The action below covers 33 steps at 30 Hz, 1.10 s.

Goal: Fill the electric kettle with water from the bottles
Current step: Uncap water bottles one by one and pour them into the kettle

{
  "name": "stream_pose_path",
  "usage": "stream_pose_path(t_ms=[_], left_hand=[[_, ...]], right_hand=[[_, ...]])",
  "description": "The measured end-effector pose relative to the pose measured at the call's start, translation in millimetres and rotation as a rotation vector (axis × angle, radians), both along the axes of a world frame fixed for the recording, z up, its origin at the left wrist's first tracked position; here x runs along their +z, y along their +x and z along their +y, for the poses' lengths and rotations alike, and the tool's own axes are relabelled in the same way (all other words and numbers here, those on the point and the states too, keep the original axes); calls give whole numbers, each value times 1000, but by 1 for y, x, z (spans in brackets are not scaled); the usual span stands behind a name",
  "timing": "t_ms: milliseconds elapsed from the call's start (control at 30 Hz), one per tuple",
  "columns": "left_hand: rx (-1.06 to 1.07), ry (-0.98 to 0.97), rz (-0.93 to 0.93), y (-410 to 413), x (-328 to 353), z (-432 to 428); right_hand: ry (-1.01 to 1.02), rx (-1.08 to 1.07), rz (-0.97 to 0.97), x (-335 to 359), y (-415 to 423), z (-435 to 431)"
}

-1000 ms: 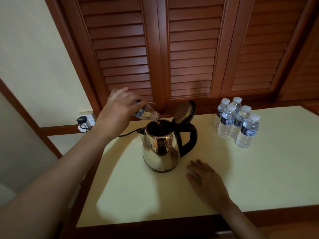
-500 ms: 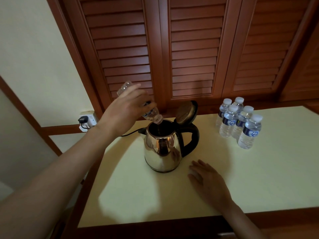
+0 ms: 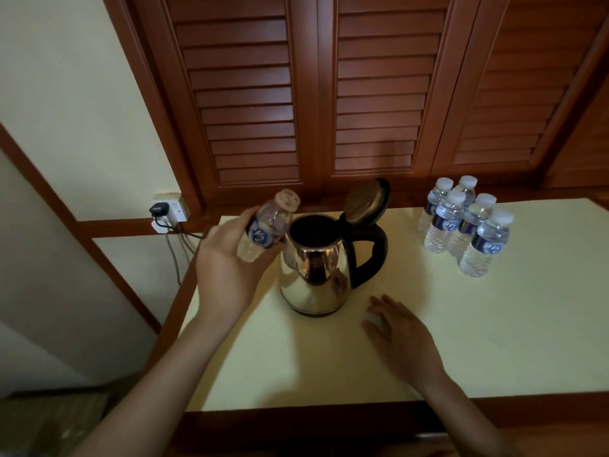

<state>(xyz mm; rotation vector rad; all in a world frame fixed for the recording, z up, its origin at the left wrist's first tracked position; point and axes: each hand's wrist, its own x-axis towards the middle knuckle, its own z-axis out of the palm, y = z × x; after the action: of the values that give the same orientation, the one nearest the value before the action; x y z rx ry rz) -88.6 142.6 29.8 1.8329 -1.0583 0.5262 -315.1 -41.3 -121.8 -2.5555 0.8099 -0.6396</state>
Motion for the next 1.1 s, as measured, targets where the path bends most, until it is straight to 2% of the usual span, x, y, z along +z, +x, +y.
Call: stream_pose_path(t_ms=[200, 300, 533, 633, 767, 900, 1100], left_hand=[[-71, -50, 431, -40, -55, 24], [-113, -67, 533, -58, -79, 28], [-109, 7, 514, -79, -99, 24], [-126, -7, 515, -80, -98, 22], [-130, -6, 531, -83, -105, 21], [-140, -12, 565, -82, -107, 21], [-160, -6, 567, -78, -114, 20]], right_hand=[[65, -26, -17, 2, 0, 0], [51, -33, -84, 8, 0, 4], [-98, -14, -171, 21, -2, 9], [-1, 3, -268, 47, 2, 24], [101, 176, -320, 109, 20, 48], [21, 382, -192, 146, 44, 58], [9, 503, -25, 155, 68, 57]])
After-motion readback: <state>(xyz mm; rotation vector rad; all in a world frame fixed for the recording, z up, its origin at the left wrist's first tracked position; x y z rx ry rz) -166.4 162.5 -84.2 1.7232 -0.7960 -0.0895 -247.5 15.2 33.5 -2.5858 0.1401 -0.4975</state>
